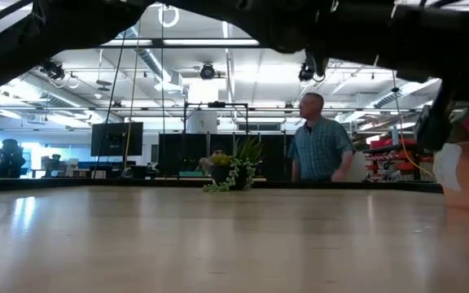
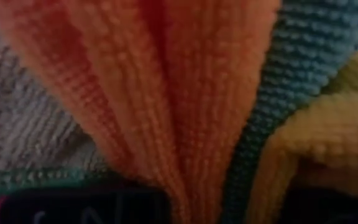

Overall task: Fold microfiber towels
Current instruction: Put the stack of microfiber towels in the bin

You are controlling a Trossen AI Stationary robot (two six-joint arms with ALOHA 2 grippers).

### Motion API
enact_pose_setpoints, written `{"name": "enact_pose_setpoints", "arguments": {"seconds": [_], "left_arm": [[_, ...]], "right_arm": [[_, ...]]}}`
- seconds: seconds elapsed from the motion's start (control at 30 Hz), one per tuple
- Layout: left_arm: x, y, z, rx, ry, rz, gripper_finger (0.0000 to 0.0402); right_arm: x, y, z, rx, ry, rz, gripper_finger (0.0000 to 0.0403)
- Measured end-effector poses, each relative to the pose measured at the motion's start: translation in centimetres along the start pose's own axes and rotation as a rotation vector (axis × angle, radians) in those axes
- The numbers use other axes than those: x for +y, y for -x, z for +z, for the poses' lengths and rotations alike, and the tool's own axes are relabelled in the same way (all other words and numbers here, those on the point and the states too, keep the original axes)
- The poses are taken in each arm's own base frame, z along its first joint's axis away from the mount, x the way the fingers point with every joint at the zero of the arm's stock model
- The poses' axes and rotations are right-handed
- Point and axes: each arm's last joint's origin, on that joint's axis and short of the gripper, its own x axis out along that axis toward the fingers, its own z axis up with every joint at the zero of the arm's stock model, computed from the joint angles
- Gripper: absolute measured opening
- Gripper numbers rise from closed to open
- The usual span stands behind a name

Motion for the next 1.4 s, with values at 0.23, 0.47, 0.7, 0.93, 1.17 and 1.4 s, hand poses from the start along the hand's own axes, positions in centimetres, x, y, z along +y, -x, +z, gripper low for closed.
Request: {"name": "enact_pose_setpoints", "arguments": {"seconds": [0.23,0.47,0.7,0.93,1.17,1.4], "left_arm": [[0.2,-0.1,-0.4,0.047,0.001,-0.012,0.0135],[-0.5,0.5,0.3,0.241,-0.017,-0.125,0.0237],[-0.2,2.9,2.2,0.321,-0.102,0.1,0.026],[-8.0,10.7,6.3,0.186,-0.531,0.351,0.0225],[-12.6,15.8,9.2,0.054,-0.685,0.366,0.0201],[-13.2,16.0,8.7,0.068,-0.718,0.362,0.0198]], "right_arm": [[0.9,-2.3,-0.5,-0.004,0.035,-0.041,0.0045],[1.1,-3.7,-0.8,0.027,0.045,-0.104,0.0045],[1.5,-4.1,-1.0,0.036,0.028,-0.1,0.0046],[1.8,-4.2,-0.8,0.03,-0.032,-0.084,0.0049],[2.2,-3.9,-0.2,0.061,-0.086,-0.066,0.0097],[1.8,-2.1,0.0,0.111,-0.131,-0.031,0.0193]]}}
